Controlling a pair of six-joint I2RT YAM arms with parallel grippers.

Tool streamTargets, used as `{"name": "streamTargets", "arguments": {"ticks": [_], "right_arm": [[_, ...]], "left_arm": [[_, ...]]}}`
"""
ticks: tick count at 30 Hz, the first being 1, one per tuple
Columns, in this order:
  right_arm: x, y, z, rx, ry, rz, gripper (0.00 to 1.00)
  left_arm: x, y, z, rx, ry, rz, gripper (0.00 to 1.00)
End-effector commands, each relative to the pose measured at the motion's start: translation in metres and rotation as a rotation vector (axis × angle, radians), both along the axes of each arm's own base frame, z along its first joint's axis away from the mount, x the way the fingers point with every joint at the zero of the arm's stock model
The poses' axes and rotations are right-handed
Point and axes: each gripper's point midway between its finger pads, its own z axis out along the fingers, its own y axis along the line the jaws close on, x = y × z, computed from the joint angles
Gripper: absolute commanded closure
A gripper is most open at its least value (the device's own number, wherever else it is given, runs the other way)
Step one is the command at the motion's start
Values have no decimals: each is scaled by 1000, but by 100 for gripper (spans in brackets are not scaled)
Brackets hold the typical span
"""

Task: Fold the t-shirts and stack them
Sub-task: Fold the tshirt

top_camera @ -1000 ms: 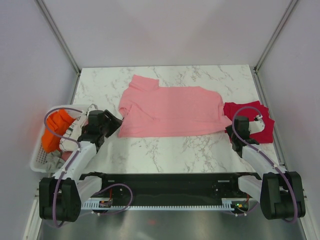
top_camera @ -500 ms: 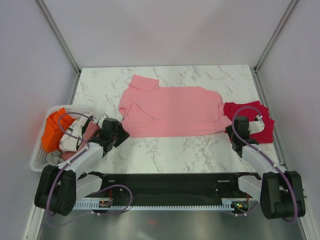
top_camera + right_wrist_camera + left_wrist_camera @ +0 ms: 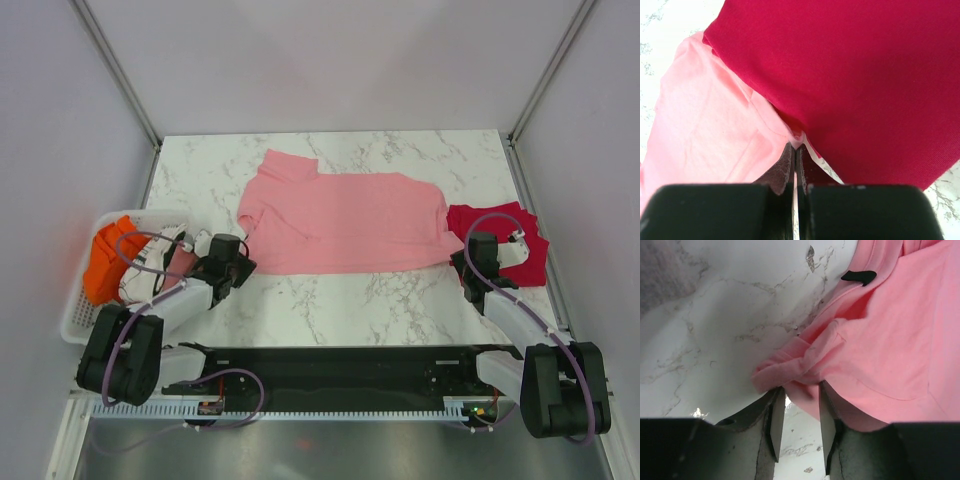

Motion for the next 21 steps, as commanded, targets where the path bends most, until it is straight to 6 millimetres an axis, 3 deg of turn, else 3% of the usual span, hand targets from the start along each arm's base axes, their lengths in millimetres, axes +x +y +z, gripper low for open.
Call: {"name": "streamTargets", "arguments": {"ticks": [1, 2, 3, 5, 9, 10, 12, 13, 15, 16, 19, 21], "right_arm": [[2, -2, 4, 3, -18, -11, 100], [2, -2, 5, 2, -19, -12, 100], [2, -2, 5, 1, -20, -13, 100], [3, -2, 7, 2, -24, -10, 100], [5, -1, 13, 5, -37, -4, 100], [8, 0, 18, 10, -54, -2, 100], [15, 3, 34, 15, -69, 6, 100], [18, 2, 43, 15, -82, 6, 100], [27, 1, 75, 8, -131, -3, 100], [30, -1, 91, 5, -155, -7, 100], [28, -4, 116, -3, -206, -21, 100], [23, -3, 119, 0, -215, -19, 100]], "left_arm": [[6, 7, -8, -10, 9, 97, 61], [9, 6, -7, -13, 9, 103, 63], [9, 6, -9, -12, 15, 107, 80], [10, 8, -9, -9, 13, 122, 98], [14, 15, 2, 51, 8, 114, 98], [27, 14, 19, 56, -20, 113, 98], [29, 16, 29, 90, 7, 101, 98], [45, 16, 54, 74, -42, 107, 98], [55, 14, 77, 59, -72, 65, 98], [69, 16, 112, 58, -151, 48, 98], [74, 30, 161, 114, -239, 64, 98], [70, 39, 171, 162, -266, 70, 98]]}}
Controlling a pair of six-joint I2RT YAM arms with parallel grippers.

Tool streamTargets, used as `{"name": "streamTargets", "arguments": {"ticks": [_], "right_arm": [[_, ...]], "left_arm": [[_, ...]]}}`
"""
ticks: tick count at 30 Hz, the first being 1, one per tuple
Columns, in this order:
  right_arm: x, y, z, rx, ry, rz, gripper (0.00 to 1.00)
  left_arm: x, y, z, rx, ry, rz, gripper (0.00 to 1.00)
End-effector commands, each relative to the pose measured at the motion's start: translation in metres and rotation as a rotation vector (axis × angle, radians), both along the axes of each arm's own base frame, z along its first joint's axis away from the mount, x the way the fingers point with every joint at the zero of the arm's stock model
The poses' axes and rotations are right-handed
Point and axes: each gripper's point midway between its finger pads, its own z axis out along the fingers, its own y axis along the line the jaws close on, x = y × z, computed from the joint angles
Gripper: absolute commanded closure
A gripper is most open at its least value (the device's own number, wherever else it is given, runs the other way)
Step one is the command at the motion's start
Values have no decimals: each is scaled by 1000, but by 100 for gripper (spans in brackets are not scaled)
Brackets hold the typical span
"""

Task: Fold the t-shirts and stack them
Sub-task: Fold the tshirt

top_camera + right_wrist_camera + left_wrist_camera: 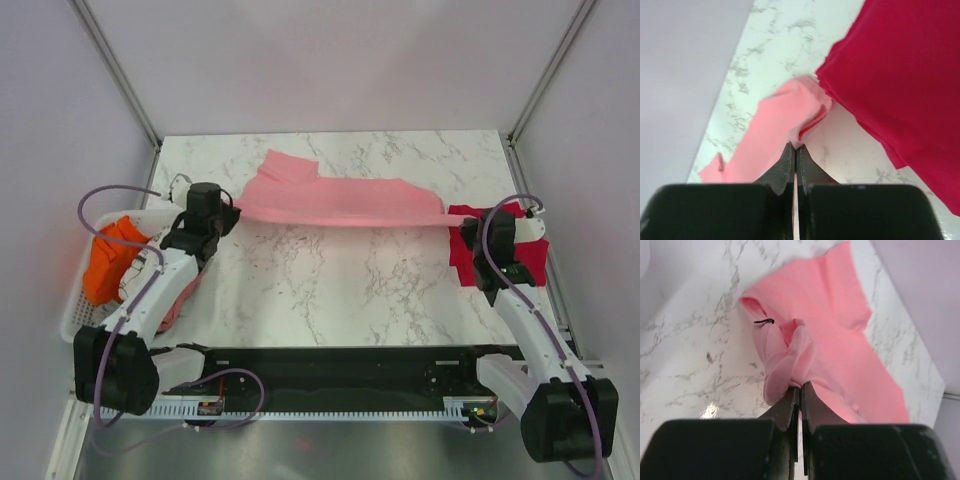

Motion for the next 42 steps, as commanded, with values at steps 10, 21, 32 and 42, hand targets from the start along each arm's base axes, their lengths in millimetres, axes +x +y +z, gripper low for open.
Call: {"name": "streamTargets", "arguments": {"ticks": [10, 21, 32, 42], "right_arm": [[-26, -5, -16, 1, 30, -24, 100], [-44, -8, -34, -1, 63, -36, 100], [-92, -14, -92, -12, 204, -49, 100], [-107, -12, -96, -23, 228, -26, 100]], "left_arm": [[-56, 23, -99, 37, 202, 1, 98], [-64, 57, -97, 172, 218, 71, 98], [-77, 66, -104, 224, 219, 59, 59], [-78, 46, -100, 206, 209, -80, 52]]}}
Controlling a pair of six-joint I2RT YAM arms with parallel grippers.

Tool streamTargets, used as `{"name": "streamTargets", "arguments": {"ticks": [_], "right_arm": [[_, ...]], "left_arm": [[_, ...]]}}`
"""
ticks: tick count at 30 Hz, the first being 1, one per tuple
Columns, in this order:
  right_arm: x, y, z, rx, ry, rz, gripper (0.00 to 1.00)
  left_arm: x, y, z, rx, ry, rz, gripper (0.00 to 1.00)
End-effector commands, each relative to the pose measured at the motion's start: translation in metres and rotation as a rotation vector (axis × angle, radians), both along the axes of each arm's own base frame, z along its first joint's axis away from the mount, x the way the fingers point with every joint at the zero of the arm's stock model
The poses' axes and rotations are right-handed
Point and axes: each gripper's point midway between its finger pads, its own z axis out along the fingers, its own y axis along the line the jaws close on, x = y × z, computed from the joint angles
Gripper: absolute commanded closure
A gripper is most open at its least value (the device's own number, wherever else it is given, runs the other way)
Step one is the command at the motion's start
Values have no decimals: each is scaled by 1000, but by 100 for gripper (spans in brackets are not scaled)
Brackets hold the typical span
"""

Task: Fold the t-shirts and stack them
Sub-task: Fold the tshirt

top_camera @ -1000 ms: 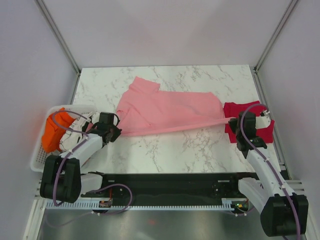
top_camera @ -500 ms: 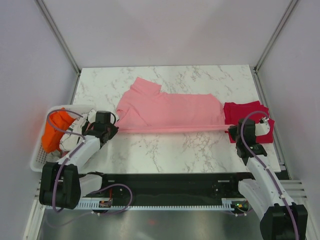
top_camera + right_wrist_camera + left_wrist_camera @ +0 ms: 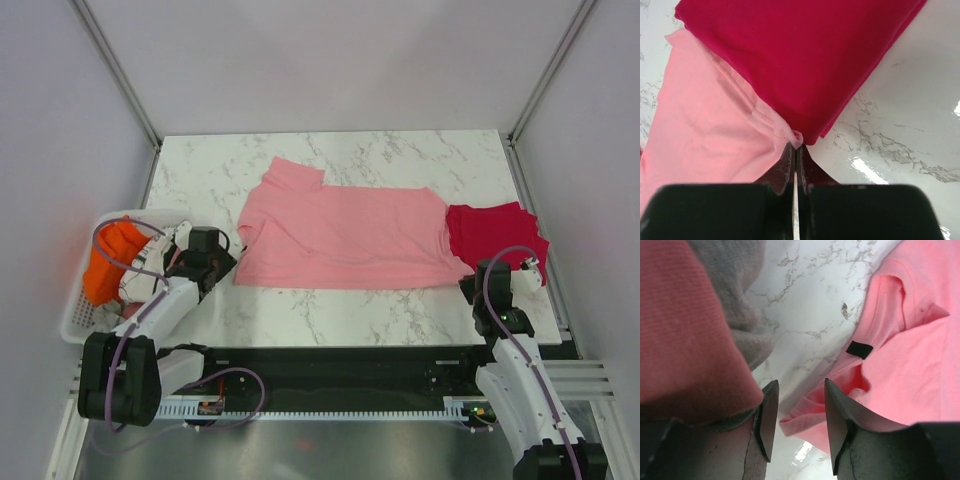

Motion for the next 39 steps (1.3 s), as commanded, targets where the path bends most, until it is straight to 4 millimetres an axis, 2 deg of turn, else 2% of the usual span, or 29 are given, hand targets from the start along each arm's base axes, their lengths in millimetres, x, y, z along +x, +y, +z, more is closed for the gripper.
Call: {"name": "streamTargets", "arguments": {"ticks": [1, 2, 7, 13, 21, 32, 34, 37, 39], "right_arm": [[-8, -7, -5, -36, 26, -10, 100], [-7, -7, -5, -38, 28, -11, 100], [-7, -6, -10, -36, 50, -6, 100], [-3, -6, -2, -39, 28, -4, 100], [-1, -6, -1, -37, 26, -3, 100], [-1, -6, -2, -34, 23, -8, 100], [-1, -6, -3, -32, 21, -9, 100], [0, -6, -3, -28, 17, -15, 100], [-1, -6, -4, -27, 18, -16, 100]], "left_arm": [[-2, -7, 10, 10, -39, -101, 50], [-3, -8, 19, 6, -74, -109, 48], [-16, -16, 31, -7, -95, -178, 41], [-27, -36, 27, -90, -64, -272, 44], [-40, -66, 11, -277, -25, -277, 51], [-44, -58, -20, -256, 54, -186, 52], [-45, -51, -31, -234, 76, -133, 53], [-42, -41, -37, -208, 84, -67, 56], [-36, -38, -34, -207, 70, -49, 60]]}}
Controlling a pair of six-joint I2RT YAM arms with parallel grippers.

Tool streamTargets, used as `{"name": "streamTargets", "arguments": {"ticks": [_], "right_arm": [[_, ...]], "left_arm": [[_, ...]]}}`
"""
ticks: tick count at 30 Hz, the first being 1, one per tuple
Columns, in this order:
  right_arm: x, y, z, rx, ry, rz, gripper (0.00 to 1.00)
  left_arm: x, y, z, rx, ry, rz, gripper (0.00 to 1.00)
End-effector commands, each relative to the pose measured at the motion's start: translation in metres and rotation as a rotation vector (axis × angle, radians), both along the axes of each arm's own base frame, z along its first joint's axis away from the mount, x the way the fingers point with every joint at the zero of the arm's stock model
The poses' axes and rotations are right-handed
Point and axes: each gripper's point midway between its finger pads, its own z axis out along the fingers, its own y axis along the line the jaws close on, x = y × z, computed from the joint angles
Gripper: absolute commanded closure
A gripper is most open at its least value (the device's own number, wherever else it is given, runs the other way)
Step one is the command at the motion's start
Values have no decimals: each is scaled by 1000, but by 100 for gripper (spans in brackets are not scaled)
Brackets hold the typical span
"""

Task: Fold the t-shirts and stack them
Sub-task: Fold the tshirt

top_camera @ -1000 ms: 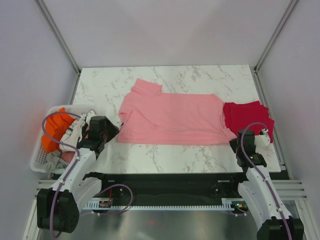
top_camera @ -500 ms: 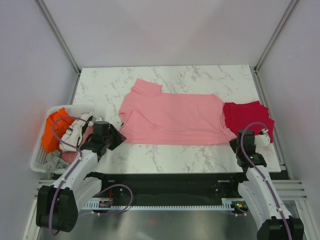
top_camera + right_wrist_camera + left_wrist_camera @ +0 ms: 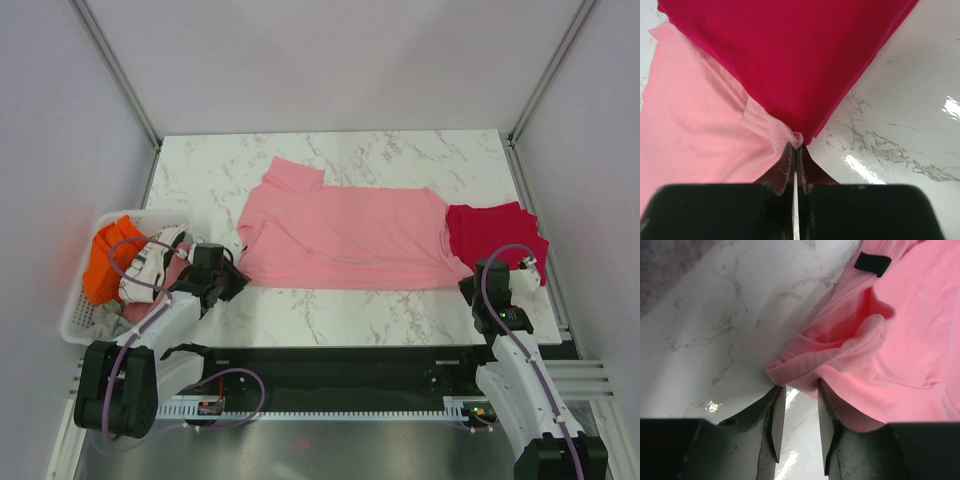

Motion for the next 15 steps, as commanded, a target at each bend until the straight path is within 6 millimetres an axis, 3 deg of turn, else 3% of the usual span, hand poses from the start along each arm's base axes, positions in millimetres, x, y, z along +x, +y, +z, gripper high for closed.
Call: {"name": "streamTargets", "arguments": {"ticks": [1, 3, 15], "right_arm": [[2, -6, 3, -16, -18, -28, 100], [2, -6, 4, -13, -27, -30, 100], [-4, -6, 3, -12, -20, -36, 100]], "left_arm": [[7, 21, -3, 45, 0, 141, 61], [13, 26, 1, 43, -22, 177, 68], [34, 72, 7, 164, -28, 321, 69]]}}
